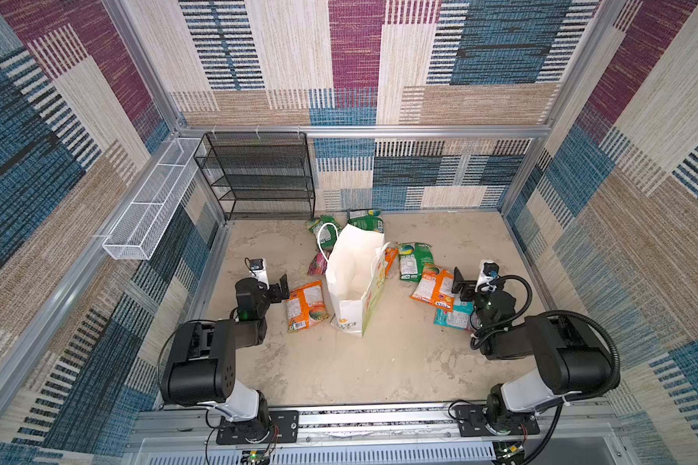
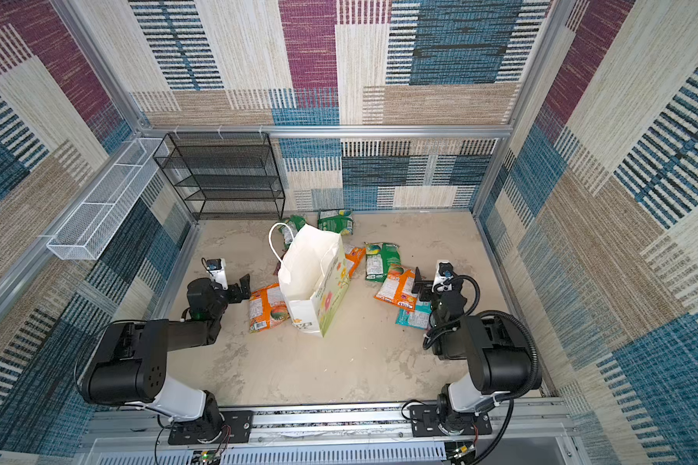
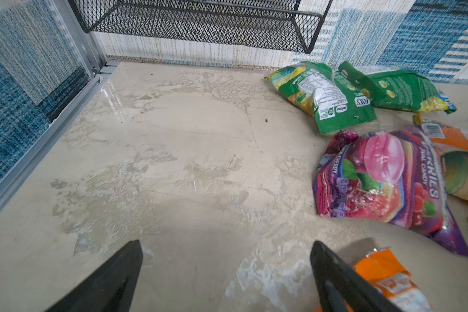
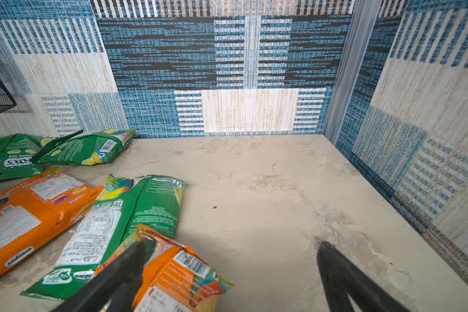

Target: Place the snacks into the paper bag

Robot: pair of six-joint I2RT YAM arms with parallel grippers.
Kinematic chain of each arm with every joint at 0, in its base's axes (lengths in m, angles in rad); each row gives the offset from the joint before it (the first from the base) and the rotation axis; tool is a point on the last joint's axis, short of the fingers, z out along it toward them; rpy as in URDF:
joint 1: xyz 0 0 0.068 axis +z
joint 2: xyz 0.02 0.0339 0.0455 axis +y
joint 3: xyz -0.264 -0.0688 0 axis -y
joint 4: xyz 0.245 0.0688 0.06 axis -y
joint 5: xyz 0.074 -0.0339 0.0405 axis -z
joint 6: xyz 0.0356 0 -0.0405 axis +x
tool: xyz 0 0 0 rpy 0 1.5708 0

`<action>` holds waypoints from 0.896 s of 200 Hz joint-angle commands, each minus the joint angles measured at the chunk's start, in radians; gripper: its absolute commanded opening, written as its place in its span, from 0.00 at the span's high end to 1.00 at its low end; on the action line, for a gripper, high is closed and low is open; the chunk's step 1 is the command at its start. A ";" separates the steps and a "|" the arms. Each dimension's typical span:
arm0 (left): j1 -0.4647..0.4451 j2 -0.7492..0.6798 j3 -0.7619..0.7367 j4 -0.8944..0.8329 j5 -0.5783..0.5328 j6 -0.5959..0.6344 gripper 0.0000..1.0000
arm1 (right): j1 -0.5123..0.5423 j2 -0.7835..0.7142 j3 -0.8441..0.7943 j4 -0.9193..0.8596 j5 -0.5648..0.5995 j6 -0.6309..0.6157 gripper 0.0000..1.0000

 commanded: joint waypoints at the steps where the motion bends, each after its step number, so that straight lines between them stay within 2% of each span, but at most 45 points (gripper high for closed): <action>1: 0.001 -0.001 0.006 -0.003 0.014 0.016 0.00 | -0.002 -0.004 -0.004 0.030 -0.022 -0.001 0.00; 179: 0.001 -0.004 -0.010 0.016 0.005 0.011 0.00 | -0.002 -0.003 -0.005 0.029 -0.022 -0.001 0.00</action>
